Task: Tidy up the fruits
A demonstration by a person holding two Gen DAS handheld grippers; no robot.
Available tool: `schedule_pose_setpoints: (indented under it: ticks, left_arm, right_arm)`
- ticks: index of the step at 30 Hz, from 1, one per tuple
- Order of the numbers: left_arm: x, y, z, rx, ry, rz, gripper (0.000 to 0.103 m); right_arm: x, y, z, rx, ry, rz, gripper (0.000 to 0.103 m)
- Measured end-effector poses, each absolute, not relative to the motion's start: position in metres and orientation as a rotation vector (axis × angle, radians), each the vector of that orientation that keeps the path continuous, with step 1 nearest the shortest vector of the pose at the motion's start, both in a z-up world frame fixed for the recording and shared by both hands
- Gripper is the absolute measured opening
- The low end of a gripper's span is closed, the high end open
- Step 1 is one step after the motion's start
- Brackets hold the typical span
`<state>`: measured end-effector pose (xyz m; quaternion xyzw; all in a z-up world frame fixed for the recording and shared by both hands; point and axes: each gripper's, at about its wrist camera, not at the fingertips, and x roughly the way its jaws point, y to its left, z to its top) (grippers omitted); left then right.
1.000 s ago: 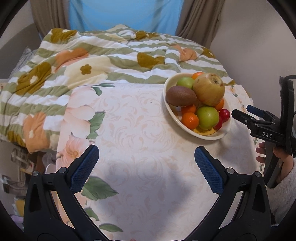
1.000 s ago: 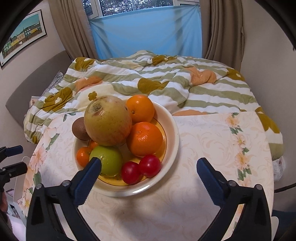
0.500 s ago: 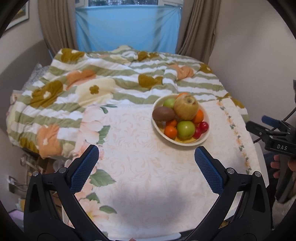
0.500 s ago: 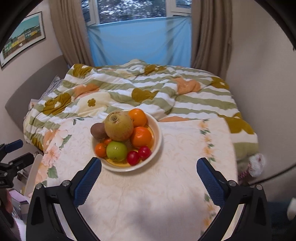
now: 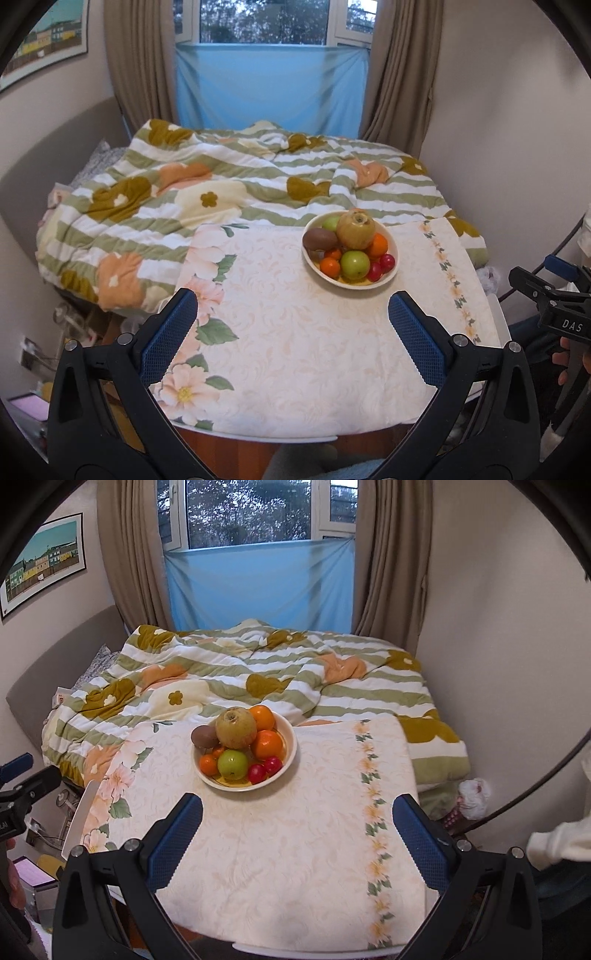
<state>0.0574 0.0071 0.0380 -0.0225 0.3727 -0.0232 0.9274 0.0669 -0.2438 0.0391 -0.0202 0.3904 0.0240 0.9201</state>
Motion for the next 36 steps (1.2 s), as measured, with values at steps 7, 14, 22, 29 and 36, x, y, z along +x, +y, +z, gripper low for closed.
schedule_pose_setpoints:
  ticks: [7,14,22,29,36]
  left_arm:
    - [0.035,-0.002,0.043,-0.015,0.727,-0.061,0.103]
    - [0.031,-0.006,0.048,-0.013,0.709,-0.068,0.103]
    - [0.031,-0.006,0.052,-0.012,0.695,-0.063,0.103]
    - [0.034,-0.004,0.053,-0.015,0.697,-0.059,0.103]
    - [0.039,-0.004,0.056,-0.015,0.697,-0.065,0.103]
  right_arm:
    - [0.048,-0.247,0.043,-0.035,0.79,0.021,0.103]
    - [0.04,-0.246,0.05,-0.038,0.76,0.01,0.103]
    - [0.038,-0.244,0.052,-0.041,0.748,0.006,0.103]
    - [0.04,-0.243,0.055,-0.041,0.746,0.002,0.103]
    - [0.044,-0.245,0.056,-0.039,0.746,0.0,0.103]
